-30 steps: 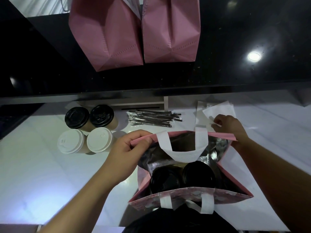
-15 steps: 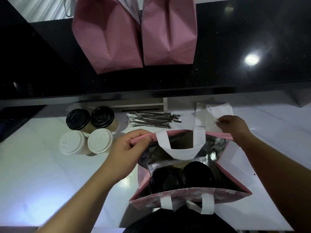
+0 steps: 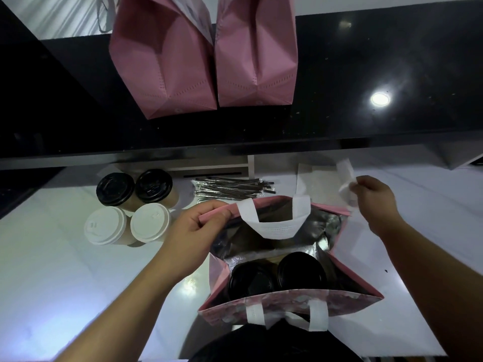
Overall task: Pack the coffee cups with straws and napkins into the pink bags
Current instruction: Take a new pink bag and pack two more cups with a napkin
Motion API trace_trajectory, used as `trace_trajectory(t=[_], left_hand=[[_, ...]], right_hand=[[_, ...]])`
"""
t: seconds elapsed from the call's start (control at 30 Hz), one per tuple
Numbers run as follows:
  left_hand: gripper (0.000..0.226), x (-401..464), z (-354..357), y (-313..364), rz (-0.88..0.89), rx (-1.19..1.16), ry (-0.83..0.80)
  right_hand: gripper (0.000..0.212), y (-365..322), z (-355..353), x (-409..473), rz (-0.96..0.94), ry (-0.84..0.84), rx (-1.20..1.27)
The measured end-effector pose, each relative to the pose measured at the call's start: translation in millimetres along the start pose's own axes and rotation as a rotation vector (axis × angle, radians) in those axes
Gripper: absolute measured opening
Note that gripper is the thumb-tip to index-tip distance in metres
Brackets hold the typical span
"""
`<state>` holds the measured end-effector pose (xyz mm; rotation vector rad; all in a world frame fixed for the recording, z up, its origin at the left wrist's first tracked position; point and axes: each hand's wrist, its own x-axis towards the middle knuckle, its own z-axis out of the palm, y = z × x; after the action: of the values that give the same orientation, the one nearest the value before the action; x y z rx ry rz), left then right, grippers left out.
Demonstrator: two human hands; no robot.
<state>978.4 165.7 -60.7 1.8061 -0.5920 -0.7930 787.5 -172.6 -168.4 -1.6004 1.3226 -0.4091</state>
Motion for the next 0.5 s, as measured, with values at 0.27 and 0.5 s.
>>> trace_trajectory(t=[0.27,0.5], left_hand=[[0.018,0,3,-2,0.015,-0.023,0.033],[0.022,4,1,-6,0.068,0.084,0.072]], right_hand=[[0.018,-38,-66,-74,-0.135,0.072,0.166],[0.026,-115,-95,-165,-0.553,-0.115,0.192]])
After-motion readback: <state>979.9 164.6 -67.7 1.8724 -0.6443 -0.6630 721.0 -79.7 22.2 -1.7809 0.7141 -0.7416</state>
